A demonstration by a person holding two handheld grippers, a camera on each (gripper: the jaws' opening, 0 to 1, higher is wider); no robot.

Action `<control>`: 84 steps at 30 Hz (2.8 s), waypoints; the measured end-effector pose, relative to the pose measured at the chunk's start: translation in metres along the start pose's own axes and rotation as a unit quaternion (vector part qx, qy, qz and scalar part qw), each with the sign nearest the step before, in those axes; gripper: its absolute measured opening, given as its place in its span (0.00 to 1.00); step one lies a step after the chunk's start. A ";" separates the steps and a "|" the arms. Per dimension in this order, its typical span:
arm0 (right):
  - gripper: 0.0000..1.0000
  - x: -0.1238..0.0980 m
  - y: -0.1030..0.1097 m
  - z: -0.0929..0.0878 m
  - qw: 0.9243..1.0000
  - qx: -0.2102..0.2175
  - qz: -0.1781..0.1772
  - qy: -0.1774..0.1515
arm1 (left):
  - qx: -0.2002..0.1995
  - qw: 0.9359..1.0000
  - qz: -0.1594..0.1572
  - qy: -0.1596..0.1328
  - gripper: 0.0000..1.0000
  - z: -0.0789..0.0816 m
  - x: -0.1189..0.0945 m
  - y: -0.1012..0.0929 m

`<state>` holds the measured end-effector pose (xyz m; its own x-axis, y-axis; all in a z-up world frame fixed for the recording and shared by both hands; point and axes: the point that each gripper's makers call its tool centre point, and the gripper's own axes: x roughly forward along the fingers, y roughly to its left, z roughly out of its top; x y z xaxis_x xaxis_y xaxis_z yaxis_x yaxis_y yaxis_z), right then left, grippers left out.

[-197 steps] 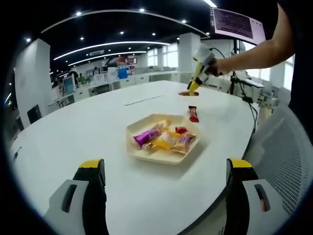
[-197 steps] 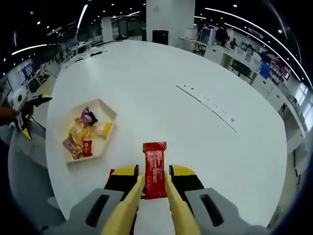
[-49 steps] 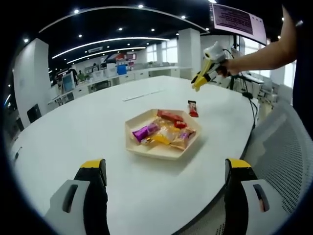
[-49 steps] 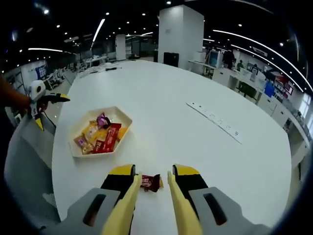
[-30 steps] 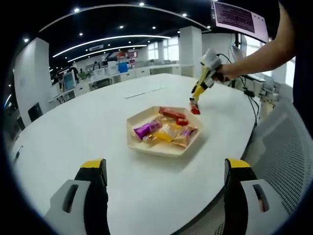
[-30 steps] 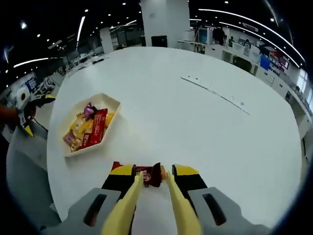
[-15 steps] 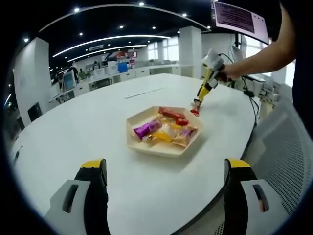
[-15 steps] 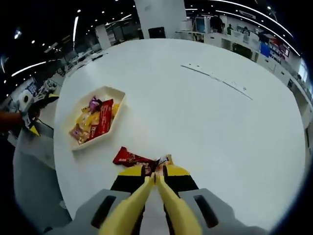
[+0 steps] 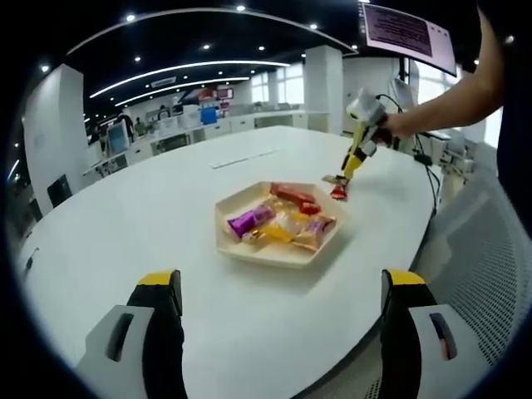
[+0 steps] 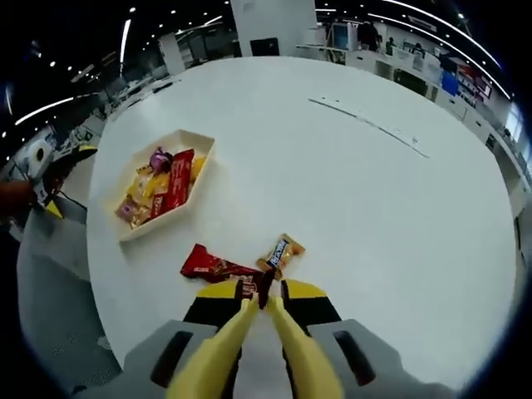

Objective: Place the target food into the container with the food tongs after gripping and lifting it, then release it inside without dropping or visibly crushing the food.

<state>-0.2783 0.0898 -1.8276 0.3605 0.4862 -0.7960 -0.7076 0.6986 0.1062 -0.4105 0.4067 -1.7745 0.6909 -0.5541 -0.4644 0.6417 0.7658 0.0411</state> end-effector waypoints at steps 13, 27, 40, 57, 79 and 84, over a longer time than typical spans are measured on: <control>0.25 0.003 -0.013 0.024 0.998 0.012 -0.050 -0.040 | -0.001 1.000 0.001 0.001 0.96 0.000 0.000 0.000; 0.27 0.022 -0.028 0.039 0.991 0.046 -0.112 -0.053 | 0.000 1.000 0.001 0.002 0.96 -0.001 0.000 0.001; 0.28 0.019 -0.023 0.042 0.987 0.058 -0.135 -0.062 | -0.002 1.000 0.001 0.002 0.96 -0.001 0.000 0.001; 0.27 0.030 -0.017 0.030 0.994 0.023 -0.100 -0.023 | -0.002 1.000 -0.003 0.005 0.95 -0.002 0.001 0.000; 0.20 0.034 -0.010 0.034 0.997 -0.041 -0.066 -0.024 | -0.005 1.000 -0.001 0.005 0.95 -0.002 0.001 0.001; 0.18 0.033 -0.008 0.035 0.997 -0.032 -0.064 -0.024 | -0.006 1.000 0.000 0.004 0.95 -0.002 0.000 0.001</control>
<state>-0.2398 0.1184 -1.8338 0.4780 0.4220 -0.7703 -0.6915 0.7216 -0.0338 -0.4102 0.4078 -1.7760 0.6883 -0.5511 -0.4717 0.6377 0.7696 0.0315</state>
